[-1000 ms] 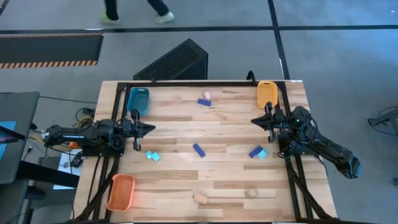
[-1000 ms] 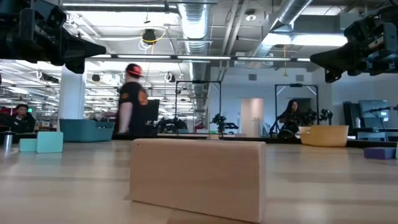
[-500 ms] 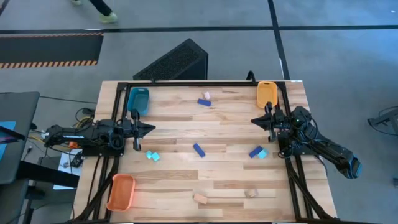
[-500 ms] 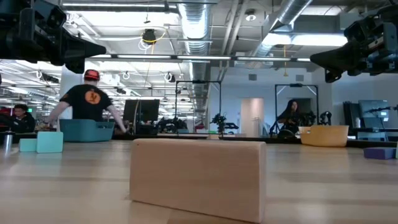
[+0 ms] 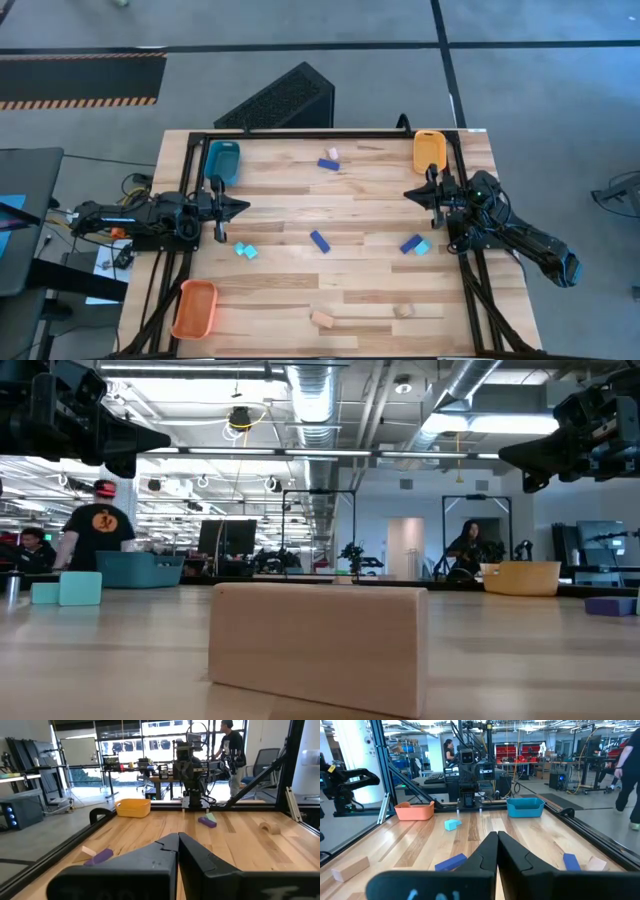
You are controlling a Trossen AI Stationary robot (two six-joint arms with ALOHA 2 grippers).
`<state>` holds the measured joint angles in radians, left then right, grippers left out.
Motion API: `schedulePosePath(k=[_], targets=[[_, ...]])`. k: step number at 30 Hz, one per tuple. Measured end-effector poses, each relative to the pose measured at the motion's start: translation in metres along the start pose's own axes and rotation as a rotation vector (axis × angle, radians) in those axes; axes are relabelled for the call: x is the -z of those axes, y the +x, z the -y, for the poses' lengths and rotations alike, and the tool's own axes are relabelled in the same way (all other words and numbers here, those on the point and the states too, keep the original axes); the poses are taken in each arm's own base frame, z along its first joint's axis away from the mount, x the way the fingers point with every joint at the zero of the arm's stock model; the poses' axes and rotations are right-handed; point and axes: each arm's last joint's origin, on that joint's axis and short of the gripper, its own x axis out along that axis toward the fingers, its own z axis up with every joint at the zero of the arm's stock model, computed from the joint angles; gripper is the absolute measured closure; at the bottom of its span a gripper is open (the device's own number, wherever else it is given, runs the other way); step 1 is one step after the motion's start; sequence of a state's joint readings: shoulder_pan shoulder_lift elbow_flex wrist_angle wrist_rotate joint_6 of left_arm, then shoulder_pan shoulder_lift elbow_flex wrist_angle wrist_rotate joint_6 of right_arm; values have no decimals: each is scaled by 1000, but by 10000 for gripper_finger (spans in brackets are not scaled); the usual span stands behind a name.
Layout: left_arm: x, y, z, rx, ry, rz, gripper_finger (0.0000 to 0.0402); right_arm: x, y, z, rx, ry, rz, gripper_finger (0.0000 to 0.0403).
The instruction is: Sort & place blocks by color
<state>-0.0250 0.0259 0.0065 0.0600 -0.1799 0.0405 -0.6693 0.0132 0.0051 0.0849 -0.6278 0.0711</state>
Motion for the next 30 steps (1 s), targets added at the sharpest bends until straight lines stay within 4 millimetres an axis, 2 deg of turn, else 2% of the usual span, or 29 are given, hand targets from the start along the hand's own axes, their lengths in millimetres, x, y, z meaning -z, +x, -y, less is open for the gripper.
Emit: schedulePosePath(k=[16,18,21,26,28,30], targets=[[0,0,0,0,-3,0,401,0,0,0,0,-1,0,372],[-1,0,-2,-57,-38,9,401,-1,0,0,-1,18,7,372],[-3,-1,-7,-229,-149,40,401,-6,0,0,-4,196,57,372],[-2,-2,-12,-405,-180,48,401,-14,-1,0,8,742,113,372],[-2,-2,-12,-412,-165,46,401,-17,-1,-1,-7,857,126,372],[-3,-2,-12,-412,-141,43,401,-14,-1,1,26,887,123,372]])
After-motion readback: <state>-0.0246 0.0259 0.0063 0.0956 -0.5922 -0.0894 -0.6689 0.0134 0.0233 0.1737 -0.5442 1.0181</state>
